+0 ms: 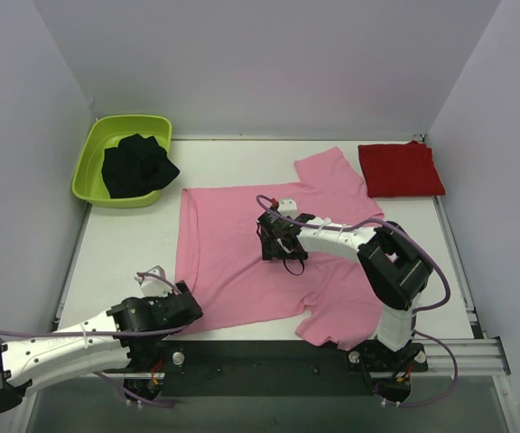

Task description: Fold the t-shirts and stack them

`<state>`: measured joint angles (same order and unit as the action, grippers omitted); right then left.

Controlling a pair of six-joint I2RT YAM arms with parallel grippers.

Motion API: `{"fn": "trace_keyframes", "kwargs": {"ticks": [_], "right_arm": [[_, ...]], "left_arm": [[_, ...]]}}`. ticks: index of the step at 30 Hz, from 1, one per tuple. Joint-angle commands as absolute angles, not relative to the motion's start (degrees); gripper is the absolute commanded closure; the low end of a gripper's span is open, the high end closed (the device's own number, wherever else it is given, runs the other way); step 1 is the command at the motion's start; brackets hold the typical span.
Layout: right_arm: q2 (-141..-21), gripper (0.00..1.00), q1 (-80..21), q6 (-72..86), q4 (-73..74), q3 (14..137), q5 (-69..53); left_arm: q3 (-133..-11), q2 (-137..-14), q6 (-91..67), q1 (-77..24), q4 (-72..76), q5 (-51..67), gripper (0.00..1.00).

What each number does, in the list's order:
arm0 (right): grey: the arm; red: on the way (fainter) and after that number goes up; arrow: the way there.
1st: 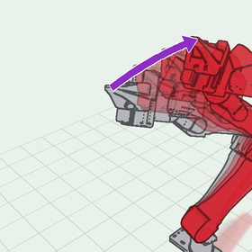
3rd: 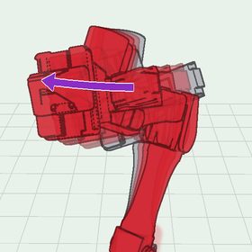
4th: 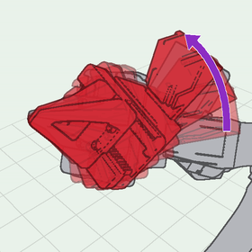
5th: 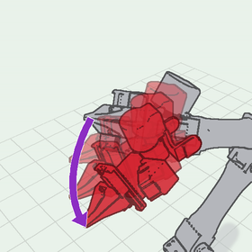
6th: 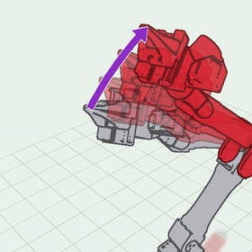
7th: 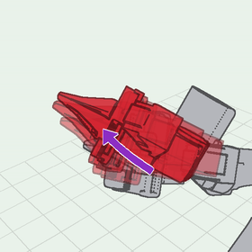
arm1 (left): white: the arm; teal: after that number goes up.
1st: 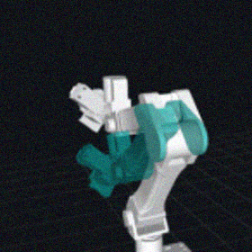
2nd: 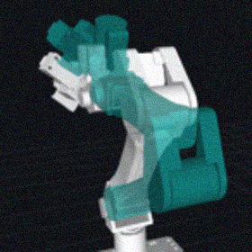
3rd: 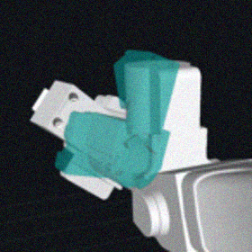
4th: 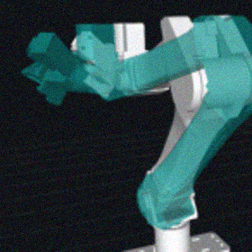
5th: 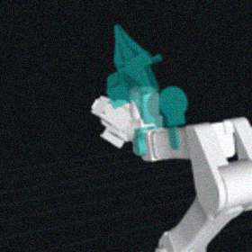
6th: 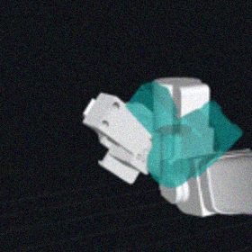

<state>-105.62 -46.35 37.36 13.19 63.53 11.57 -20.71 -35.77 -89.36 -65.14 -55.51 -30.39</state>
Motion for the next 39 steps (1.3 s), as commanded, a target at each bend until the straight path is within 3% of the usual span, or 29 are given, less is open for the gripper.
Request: {"fn": "trace_keyframes", "kwargs": {"ticks": [1, 9, 16, 25, 39], "right_arm": [[-111.45, 0.33, -46.93, 37.71, 16.96, 58.97, 7.03], [-112.15, 0.33, -46.93, 37.71, 16.96, 59.41, 6.68], [-112.41, 0.33, -46.93, 37.71, 16.96, 59.59, 6.77], [-112.24, 0.33, -46.93, 37.62, 16.96, 59.33, 6.77], [-112.68, 0.33, -46.93, 37.35, 17.05, 59.68, 6.15]], "left_arm": [[-21.61, -32.26, -100.18, -64.95, -65.20, -36.47, 0.13], [-33.48, -27.15, -100.30, -64.86, -75.95, -48.86, 0.14], [-40.07, -41.55, -82.21, -64.78, -57.96, -46.76, 0.16], [-41.05, -62.12, -70.85, -63.03, -41.24, -39.64, 0.16], [-34.10, -66.97, -62.41, -53.00, -29.53, -30.32, 0.16]]}}
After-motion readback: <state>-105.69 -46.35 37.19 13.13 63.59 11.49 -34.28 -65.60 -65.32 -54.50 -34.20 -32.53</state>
